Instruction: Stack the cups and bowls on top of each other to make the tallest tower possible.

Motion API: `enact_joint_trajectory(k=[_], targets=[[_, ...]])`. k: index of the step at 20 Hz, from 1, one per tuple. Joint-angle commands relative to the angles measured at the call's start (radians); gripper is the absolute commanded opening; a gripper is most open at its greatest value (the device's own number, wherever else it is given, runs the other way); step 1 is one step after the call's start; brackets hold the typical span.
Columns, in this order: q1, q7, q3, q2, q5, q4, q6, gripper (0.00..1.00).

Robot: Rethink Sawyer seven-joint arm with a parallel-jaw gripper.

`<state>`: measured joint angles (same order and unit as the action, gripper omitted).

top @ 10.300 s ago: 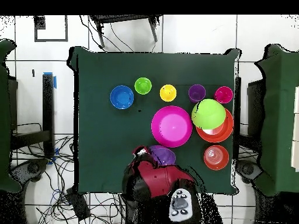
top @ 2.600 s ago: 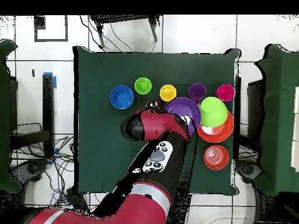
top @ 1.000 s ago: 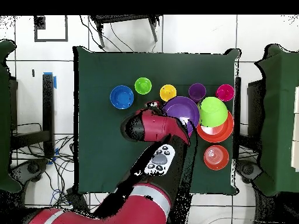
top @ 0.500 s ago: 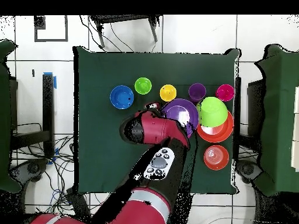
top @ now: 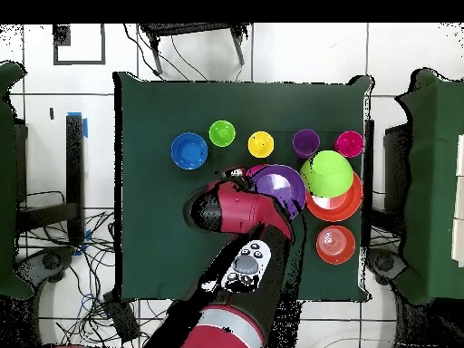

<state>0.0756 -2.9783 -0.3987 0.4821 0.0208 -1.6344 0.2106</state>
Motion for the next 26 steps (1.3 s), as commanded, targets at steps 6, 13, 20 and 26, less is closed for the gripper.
enact_joint_trajectory(k=[6, 13, 20, 26], targets=[[-0.001, -0.044, 0.166, -0.116, -0.015, -0.126, 0.041, 0.00], [0.007, -0.055, 0.157, -0.145, -0.018, -0.099, 0.012, 0.00], [0.008, -0.058, 0.155, -0.142, -0.022, -0.085, 0.007, 0.00], [0.022, -0.064, 0.149, -0.126, -0.033, -0.075, 0.033, 0.00]])
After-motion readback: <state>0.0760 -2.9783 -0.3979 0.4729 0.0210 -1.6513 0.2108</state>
